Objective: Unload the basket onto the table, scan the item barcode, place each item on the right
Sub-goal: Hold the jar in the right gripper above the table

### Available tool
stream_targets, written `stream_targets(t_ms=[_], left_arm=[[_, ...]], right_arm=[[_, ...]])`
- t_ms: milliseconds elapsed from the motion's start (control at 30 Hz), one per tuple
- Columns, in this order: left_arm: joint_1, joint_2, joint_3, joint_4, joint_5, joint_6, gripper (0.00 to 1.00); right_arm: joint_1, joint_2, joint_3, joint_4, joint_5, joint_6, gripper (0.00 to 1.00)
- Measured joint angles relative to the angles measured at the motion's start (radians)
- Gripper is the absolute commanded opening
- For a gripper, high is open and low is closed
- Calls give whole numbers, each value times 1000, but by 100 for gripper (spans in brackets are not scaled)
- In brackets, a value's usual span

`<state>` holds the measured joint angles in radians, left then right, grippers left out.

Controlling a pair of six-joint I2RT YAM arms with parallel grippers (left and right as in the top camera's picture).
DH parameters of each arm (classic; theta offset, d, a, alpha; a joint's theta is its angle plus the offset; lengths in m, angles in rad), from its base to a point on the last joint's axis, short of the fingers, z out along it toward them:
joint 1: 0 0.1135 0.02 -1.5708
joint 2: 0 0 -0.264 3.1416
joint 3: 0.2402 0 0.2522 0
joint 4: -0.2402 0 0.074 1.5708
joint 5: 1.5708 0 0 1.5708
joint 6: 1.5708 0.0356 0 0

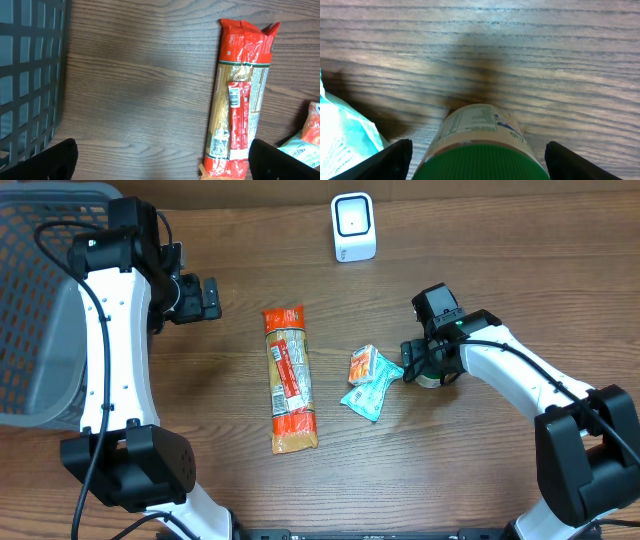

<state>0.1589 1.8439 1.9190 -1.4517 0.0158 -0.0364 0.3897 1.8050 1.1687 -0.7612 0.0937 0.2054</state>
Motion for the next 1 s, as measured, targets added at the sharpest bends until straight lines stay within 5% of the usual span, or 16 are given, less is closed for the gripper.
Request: stream_targets(t_ms=[300, 1000], left_arm=[[0, 0, 0, 0, 0, 0, 100], [0, 0, 0, 0, 0, 0, 99]], right_arm=[[0, 0, -15, 47, 2, -1, 75], [0, 0, -36, 50, 2, 0, 74]])
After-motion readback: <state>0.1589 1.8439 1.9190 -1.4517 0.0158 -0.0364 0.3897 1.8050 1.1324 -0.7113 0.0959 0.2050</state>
